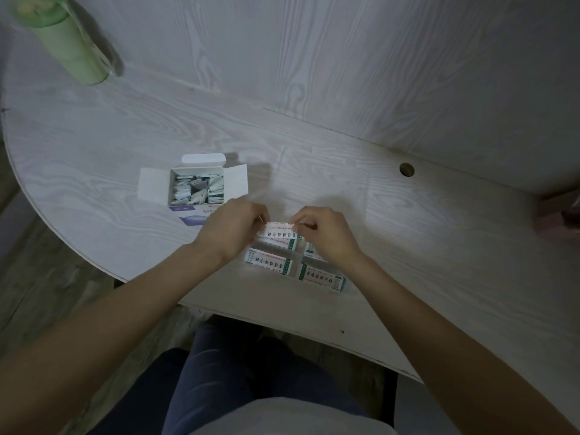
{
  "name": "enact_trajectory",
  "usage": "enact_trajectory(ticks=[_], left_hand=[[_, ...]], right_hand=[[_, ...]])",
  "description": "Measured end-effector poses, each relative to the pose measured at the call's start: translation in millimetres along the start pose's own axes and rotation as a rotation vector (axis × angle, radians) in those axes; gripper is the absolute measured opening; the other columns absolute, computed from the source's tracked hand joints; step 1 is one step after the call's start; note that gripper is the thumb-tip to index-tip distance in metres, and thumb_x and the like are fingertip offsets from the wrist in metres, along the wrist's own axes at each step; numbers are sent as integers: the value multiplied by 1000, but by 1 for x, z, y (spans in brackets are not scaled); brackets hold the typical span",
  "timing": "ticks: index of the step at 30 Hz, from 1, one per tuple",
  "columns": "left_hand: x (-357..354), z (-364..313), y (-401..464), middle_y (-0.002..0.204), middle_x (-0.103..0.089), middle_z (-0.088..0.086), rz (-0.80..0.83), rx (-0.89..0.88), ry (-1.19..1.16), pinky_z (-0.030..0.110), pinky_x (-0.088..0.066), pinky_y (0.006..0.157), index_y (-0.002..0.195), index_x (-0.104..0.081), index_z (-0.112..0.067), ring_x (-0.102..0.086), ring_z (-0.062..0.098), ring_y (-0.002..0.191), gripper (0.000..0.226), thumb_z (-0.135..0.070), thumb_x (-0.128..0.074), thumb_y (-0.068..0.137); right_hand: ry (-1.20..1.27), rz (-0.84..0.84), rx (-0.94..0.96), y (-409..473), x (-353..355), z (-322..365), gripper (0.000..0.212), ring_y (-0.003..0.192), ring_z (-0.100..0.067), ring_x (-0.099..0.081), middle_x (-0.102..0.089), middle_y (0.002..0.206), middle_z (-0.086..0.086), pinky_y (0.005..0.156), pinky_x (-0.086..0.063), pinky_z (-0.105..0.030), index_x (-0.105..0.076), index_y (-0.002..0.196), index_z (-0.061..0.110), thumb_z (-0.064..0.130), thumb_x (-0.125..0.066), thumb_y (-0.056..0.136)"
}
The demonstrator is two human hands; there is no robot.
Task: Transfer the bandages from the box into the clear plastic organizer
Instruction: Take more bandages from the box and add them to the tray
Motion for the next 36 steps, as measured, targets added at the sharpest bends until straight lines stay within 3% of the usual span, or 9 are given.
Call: enact_trajectory(ticks=[4,6,11,14,17,32,36], left_hand=[[-8,0,6,101,-65,4,-32,-35,224,30,-43,66,106,-65,-21,-62,26,89,23,-13,-46,96],[-10,2,8,104,-65,2,-49,-33,307,28,-40,64,107,-65,-24,-61,26,93,25,-15,-45,96],[-15,4,7,106,-63,0,-38,-41,393,30,-42,65,108,-65,-24,-61,25,90,24,-16,-45,97],[-20,8,9,110,-55,3,-4,-23,441,30,-41,64,108,-65,-21,-61,28,90,21,-16,-50,95],[-22,10,9,114,-46,8,42,15,471,34,-44,64,112,-65,-18,-60,31,89,22,-19,-53,94],[-20,6,10,116,-43,11,90,58,464,34,-41,64,117,-61,-15,-59,31,89,26,-25,-50,96],[-13,-1,3,117,-47,6,53,11,398,35,-47,69,122,-58,-19,-59,27,94,33,-36,-50,95]], right_hand=[[-148,2,-22,0,-11,-3,6,84,-14,-64,-71,89,1,76,-54,-36,-71,89,17,17,-65,89],[-217,2,-19,-1,-16,-2,7,86,-15,-63,-69,92,1,73,-53,-33,-70,92,19,19,-64,89],[-389,-2,24,-1,-22,1,16,93,-20,-60,-63,103,-3,71,-47,-31,-68,105,16,21,-59,93],[-510,19,62,-1,-25,3,22,102,-22,-55,-57,109,-6,75,-51,-35,-67,111,14,22,-54,96],[-584,23,85,-2,-28,4,26,107,-22,-49,-50,114,-6,70,-45,-31,-65,114,10,22,-50,97],[-542,30,-2,-1,-28,3,28,100,-22,-55,-51,114,-7,67,-42,-30,-67,109,8,27,-51,96],[-493,11,1,-3,-22,7,28,101,-22,-55,-52,114,-5,74,-48,-33,-66,111,11,30,-51,96]])
Point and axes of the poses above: each hand's wrist, its own y-axis towards the middle knuckle, its own x-axis out of the back of the hand, z = x × y, the point moved 4 cm from there along y, towards the middle knuckle
